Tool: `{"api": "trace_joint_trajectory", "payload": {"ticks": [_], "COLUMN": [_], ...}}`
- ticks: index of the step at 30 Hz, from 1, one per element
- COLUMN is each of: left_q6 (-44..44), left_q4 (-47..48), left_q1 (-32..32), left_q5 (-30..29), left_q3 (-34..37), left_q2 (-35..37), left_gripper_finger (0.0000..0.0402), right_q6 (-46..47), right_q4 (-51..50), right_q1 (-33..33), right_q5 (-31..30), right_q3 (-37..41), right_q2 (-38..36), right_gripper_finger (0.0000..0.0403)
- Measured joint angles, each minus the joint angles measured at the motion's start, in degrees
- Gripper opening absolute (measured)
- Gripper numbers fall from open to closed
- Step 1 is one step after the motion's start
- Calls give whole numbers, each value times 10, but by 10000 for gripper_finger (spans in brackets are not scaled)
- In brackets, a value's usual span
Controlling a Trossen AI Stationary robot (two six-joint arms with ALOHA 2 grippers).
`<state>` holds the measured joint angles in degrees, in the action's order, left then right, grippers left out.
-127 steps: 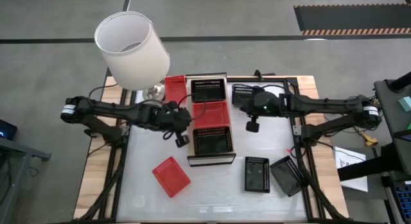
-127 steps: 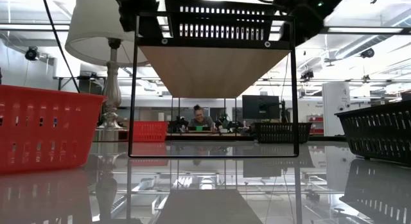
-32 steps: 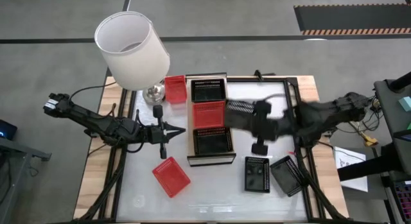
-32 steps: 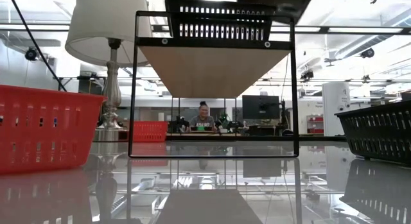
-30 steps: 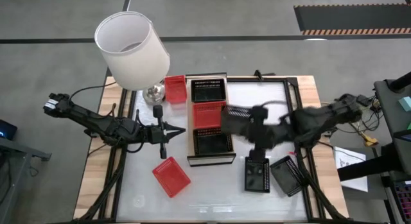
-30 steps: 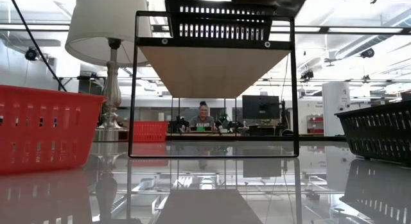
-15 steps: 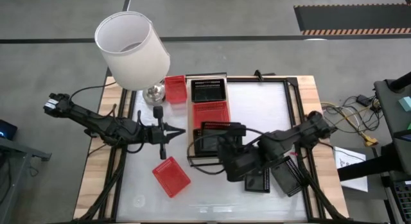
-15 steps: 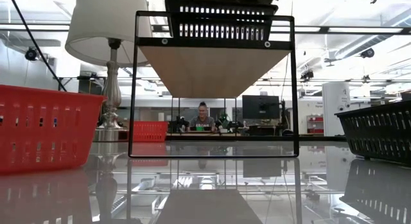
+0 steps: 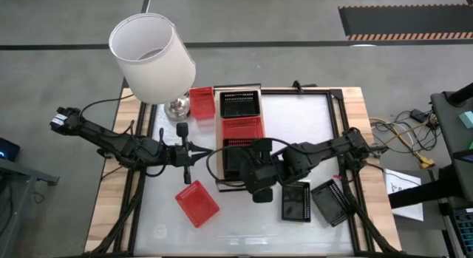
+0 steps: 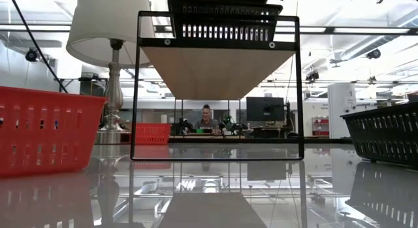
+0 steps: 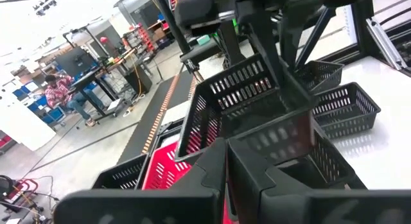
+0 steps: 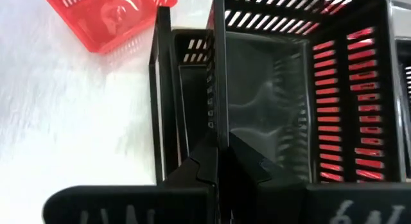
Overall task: Stack baskets on shelf by color
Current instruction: Stack the black bin on the bottom black bin on the shelf
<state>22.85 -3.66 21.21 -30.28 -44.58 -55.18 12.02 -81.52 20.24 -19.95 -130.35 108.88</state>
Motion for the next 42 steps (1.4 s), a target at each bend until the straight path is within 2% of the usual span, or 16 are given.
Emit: {"api": "trace_joint_trajectory", "payload": {"ticks": [17, 29, 33, 42], "left_q6": [0, 0, 0, 0], "left_q4": [0, 1, 1, 1], "left_q1": [0, 0, 0, 0], "left_q5": [0, 0, 0, 0], "left_q3": [0, 0, 0, 0], "left_q2": [0, 0, 0, 0], "left_gripper_finger": [0, 0, 0, 0], "right_q6": [-14, 29, 24, 9], "right_q4": [13, 13, 12, -4], "right_q1": [-18, -21, -21, -21], "right_q5": [65, 66, 66, 69], "right_q3": [1, 1, 1, 1], "right_q2": [32, 34, 34, 31], "right_gripper_finger": [8, 10, 27, 93]}}
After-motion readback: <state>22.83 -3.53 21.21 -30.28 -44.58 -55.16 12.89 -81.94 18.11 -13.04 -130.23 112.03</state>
